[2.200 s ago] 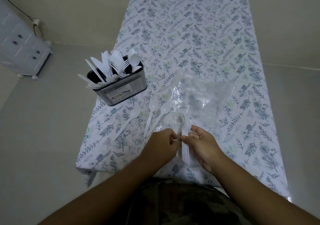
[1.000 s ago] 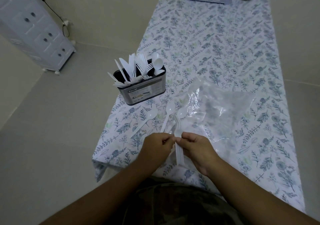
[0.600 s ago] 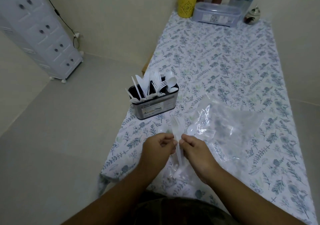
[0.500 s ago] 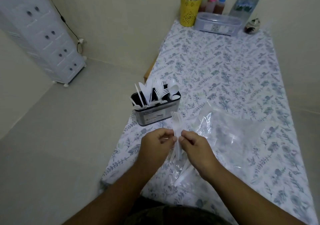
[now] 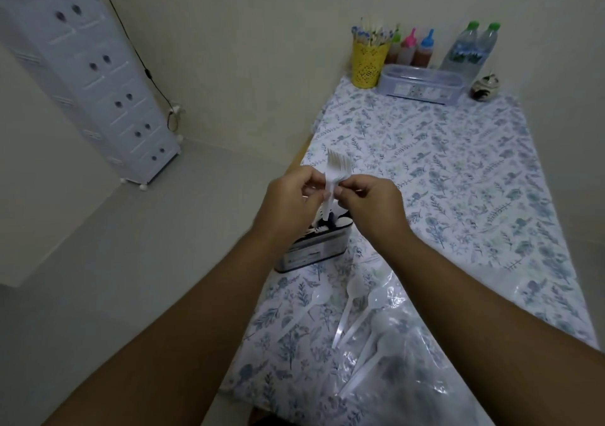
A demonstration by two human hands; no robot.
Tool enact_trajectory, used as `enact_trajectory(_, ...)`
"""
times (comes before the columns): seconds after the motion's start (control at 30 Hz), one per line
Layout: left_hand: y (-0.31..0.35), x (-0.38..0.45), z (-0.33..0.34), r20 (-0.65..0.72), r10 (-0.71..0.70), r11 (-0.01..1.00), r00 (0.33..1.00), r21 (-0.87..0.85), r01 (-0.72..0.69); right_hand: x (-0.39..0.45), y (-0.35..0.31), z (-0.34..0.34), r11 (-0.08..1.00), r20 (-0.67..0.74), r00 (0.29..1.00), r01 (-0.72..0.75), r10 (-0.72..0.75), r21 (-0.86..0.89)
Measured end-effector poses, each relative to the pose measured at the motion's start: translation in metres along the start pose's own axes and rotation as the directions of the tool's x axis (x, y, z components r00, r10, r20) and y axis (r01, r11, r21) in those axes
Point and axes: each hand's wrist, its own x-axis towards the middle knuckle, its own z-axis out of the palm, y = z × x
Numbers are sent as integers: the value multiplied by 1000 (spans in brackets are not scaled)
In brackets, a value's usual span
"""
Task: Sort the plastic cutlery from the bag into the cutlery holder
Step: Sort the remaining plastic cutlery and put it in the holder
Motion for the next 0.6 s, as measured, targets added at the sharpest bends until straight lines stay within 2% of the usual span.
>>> enact_trajectory(0.1, -20, -3, 8, 33, -40, 997, 999, 71, 38, 4, 16, 8, 996, 27, 999, -25, 27, -89)
enact_trajectory(0.17, -30, -5, 11, 48, -47, 983, 998, 181, 38, 4, 25, 11, 971, 83, 996, -22, 43, -236)
enact_trajectory(0.27, -34, -4, 9, 97, -48, 923, 994, 386, 7, 2, 34, 12, 894, 171, 985, 68, 9, -443)
enact_trajectory(0.4, -26, -6, 1, 34, -43, 905, 999, 424, 24, -2, 37, 6, 882, 154, 988, 49, 27, -469)
enact_trajectory(0.53, -14, -20, -9, -117, 116, 926, 986, 372, -65, -13, 43, -3, 907, 106, 994, 61, -18, -418)
enact_trajectory(0.6, -10, -42, -7, -148, 136, 937, 980, 341, -79, -24, 47, -8, 905, 95, 993, 106, -73, -412)
